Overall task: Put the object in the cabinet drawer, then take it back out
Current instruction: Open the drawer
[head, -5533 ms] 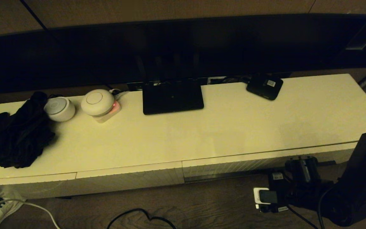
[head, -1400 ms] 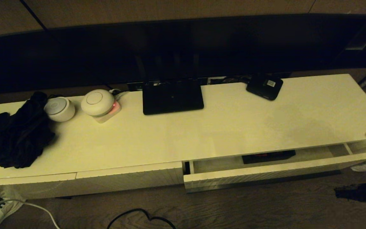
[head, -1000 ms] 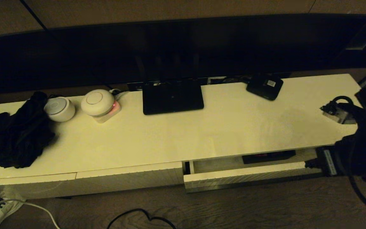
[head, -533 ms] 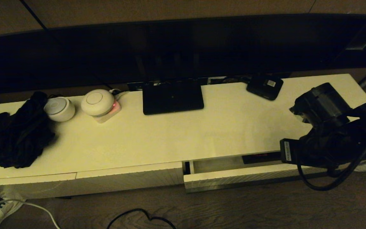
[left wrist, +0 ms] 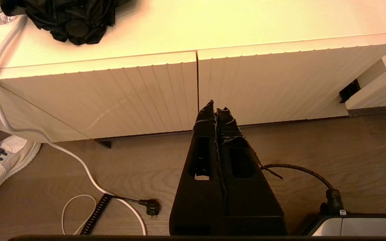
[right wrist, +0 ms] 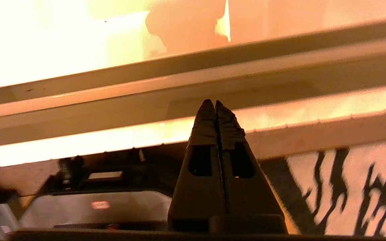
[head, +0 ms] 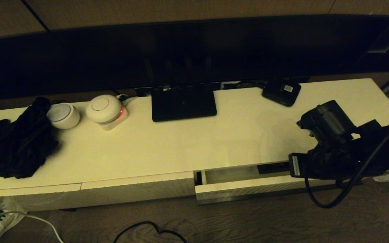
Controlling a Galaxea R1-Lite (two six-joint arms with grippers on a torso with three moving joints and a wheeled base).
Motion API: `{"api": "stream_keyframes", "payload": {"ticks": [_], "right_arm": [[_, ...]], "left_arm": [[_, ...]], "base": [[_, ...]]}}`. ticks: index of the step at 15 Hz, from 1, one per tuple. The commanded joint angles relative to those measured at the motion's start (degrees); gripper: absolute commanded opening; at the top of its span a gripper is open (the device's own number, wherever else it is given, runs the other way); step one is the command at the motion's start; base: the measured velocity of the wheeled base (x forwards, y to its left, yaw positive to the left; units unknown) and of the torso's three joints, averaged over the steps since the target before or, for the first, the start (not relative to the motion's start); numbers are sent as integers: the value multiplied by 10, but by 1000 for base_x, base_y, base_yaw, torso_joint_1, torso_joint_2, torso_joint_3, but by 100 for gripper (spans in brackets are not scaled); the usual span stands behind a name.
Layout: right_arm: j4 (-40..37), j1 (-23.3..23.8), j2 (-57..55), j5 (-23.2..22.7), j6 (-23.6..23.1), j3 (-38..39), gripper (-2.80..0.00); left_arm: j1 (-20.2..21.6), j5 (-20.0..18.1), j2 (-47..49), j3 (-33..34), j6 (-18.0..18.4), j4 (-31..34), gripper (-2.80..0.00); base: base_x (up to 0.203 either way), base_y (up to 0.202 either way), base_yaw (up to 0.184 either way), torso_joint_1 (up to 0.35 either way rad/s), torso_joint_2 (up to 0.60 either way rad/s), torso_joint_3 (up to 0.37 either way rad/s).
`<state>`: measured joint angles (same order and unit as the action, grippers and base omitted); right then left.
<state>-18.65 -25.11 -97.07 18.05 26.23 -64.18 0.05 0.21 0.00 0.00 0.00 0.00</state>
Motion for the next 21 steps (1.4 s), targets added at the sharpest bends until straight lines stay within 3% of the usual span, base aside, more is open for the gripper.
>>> {"api": "stream_keyframes", "payload": {"ticks": [1, 11, 21], "right_arm": [[34, 1, 4, 1, -19, 21, -280], [150, 8, -2, 3, -111, 76, -280], [185, 14, -15, 2, -130, 91, -280]], "left_arm": [[0, 0, 0, 2, 0, 0, -280], [0, 0, 0, 2, 0, 0, -280], [0, 0, 0, 2, 0, 0, -280]], "base": [[0, 0, 0, 0, 0, 0], [0, 0, 0, 0, 0, 0], [0, 0, 0, 0, 0, 0]]}}
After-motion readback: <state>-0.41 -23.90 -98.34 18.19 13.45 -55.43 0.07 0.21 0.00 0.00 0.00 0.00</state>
